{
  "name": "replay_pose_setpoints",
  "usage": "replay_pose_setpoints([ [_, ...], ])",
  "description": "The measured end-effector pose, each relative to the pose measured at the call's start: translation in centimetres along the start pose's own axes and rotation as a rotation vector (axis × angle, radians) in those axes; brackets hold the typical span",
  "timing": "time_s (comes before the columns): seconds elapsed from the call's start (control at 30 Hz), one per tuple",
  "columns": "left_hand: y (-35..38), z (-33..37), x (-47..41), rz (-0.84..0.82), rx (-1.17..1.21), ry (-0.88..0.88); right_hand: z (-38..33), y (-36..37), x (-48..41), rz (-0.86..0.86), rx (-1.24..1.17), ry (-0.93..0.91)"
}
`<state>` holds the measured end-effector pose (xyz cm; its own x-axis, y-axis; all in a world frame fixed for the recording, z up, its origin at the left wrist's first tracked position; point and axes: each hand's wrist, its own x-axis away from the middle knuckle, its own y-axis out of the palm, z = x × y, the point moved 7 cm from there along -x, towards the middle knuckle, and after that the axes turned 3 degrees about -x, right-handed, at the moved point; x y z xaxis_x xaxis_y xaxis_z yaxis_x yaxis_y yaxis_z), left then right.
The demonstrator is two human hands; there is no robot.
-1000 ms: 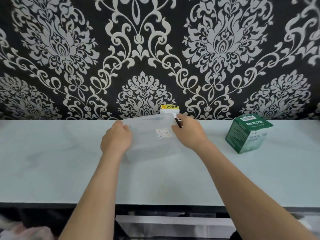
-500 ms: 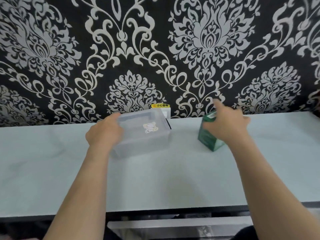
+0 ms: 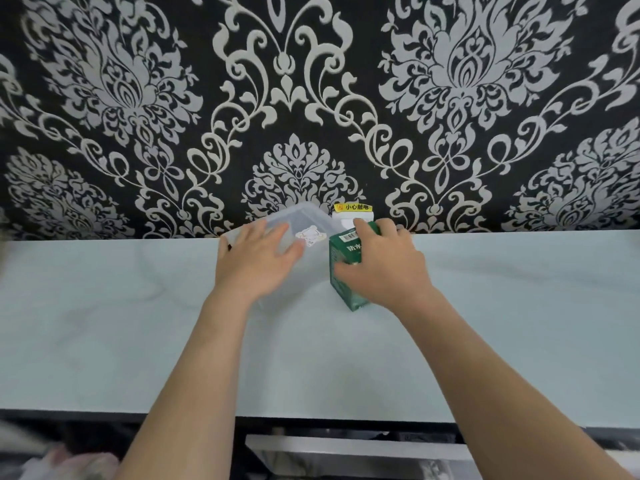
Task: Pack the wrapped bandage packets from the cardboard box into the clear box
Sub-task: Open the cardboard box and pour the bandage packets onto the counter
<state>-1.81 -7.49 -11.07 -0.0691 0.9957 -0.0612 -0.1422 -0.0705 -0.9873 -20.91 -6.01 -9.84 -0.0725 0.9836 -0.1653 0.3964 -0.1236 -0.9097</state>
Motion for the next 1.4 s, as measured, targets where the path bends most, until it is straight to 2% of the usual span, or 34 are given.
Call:
replay_pose_setpoints([
  [0.07,0.8,0.4,0.3,-0.053,-0.103,-0.026,-0.2,0.8,-0.1,-0.059,0.047,-0.021],
  [0.17,1.0,0.7,0.8,-0.006,-0.171,-0.103,0.0,1.0,-0.5,-0.223,-0.025,-0.105],
  [0.33,0.8,1.0,1.7,-0.036,-0.127,-0.2,0.6,1.0,-0.7,-0.216,-0.499,-0.145],
  [0.4,-0.6,2.0,2.1,0.085,-0.016,-0.088,0.8,1.1,-0.7,-0.233,-0.645,-0.144],
  [0.47,-2.3,3.6,2.8,0.229,0.273,0.127,1.1,0.9,-0.6,-0.258,-0.701,-0.148],
  [0.53,-2.7,5.0,3.9,0.164,0.554,0.269,1.5,1.2,-0.7,-0.294,-0.72,-0.151],
  [0.6,-1.9,5.9,4.3,0.105,0.588,0.352,1.6,1.4,-0.6,-0.326,-0.725,-0.18],
  [0.73,-1.0,6.0,3.9,0.197,0.519,0.381,1.6,1.2,-0.8,-0.312,-0.762,-0.199],
  [0.83,-1.4,5.8,4.0,0.228,0.608,0.369,1.9,0.8,-1.0,-0.32,-0.798,-0.156],
  [0.93,-1.8,5.1,4.0,0.244,0.743,0.298,2.5,-0.1,-0.9,-0.35,-0.986,-0.096],
  [1.03,-2.0,4.7,3.9,0.292,0.833,0.276,2.8,-0.3,-0.8,-0.352,-1.058,-0.05],
  [1.17,-2.5,4.9,4.2,0.411,0.834,0.296,2.9,-0.1,-0.8,-0.338,-1.091,-0.003],
  [1.4,-3.5,6.1,5.0,0.65,0.524,0.459,3.0,-0.2,-0.7,-0.334,-1.039,0.044],
])
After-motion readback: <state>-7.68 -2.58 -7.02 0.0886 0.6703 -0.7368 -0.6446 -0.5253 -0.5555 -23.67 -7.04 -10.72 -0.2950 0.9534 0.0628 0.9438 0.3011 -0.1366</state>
